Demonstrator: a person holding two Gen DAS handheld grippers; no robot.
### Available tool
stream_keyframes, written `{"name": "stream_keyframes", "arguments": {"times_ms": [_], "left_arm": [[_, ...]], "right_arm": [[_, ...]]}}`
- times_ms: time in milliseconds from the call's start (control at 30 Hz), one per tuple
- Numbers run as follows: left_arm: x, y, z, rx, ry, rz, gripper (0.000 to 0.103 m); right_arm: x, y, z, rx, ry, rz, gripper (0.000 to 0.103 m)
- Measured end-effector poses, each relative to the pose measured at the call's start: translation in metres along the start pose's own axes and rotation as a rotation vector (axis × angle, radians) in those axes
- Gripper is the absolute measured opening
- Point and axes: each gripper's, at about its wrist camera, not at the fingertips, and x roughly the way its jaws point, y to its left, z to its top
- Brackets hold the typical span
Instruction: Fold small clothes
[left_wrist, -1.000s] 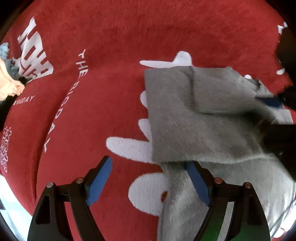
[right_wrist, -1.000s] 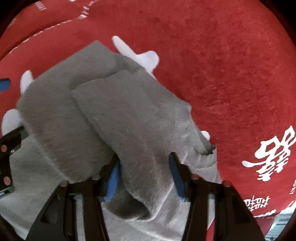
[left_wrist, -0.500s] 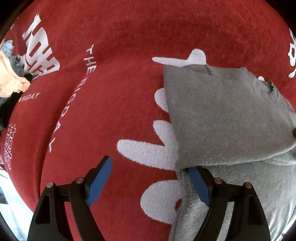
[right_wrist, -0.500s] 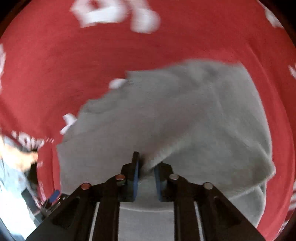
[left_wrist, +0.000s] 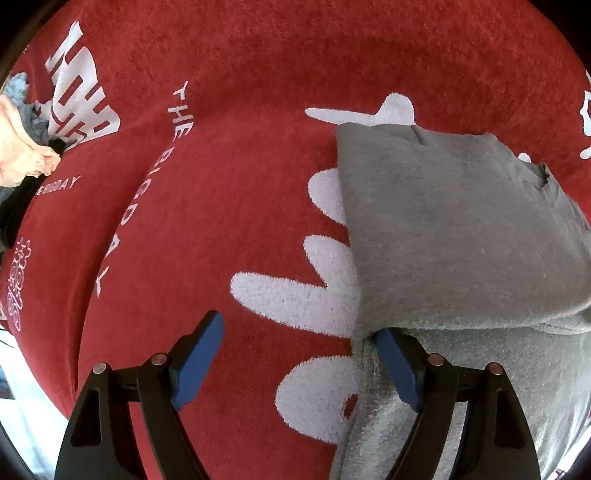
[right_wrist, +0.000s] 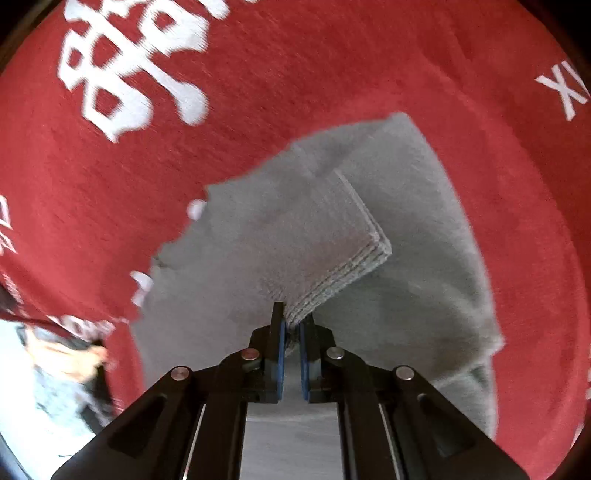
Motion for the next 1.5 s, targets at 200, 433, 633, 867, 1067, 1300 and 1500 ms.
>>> {"name": "stream_keyframes", "arguments": {"times_ms": [200,433,633,867,1067,1300,1500], "left_arm": [[-0.004,0.004,-0.001,-0.010,0.047,-0.025,0.083],[-0.029,0.000,-0.007,0.038,0.066,-0.119,0.083],[-0.043,-0.004,-0.020,0.087,0.072,-0.132,0.083],[-0.018,0.000,0.000,0.060,0.041,-0.098,0.083],[-0.002,0.020,0.011,0.005,0.046,-0.079,0.083],[-0.024,0.027,-0.005,0.059,0.110,-0.133,0.083],[-0.049,0.015,-0.027,0.119,0.152,-0.198,0.083]], "right_arm": [[-0.010,-0.001,-0.004,-0.037,0.022,-0.045,0.027],[-0.032,0.013,-0.029,-0.139,0.047,-0.101,0.045],[-0.037,0.019,-0.065,-0.187,0.092,-0.126,0.050],[-0.026,0.041,-0.097,-0.278,0.148,-0.121,0.050],[-0.022,0.053,-0.109,-0.283,0.163,-0.110,0.050],[-0.024,0.059,-0.114,-0.295,0.169,-0.121,0.050],[-0.038,0.072,-0.127,-0.340,0.166,-0.124,0.054]]}}
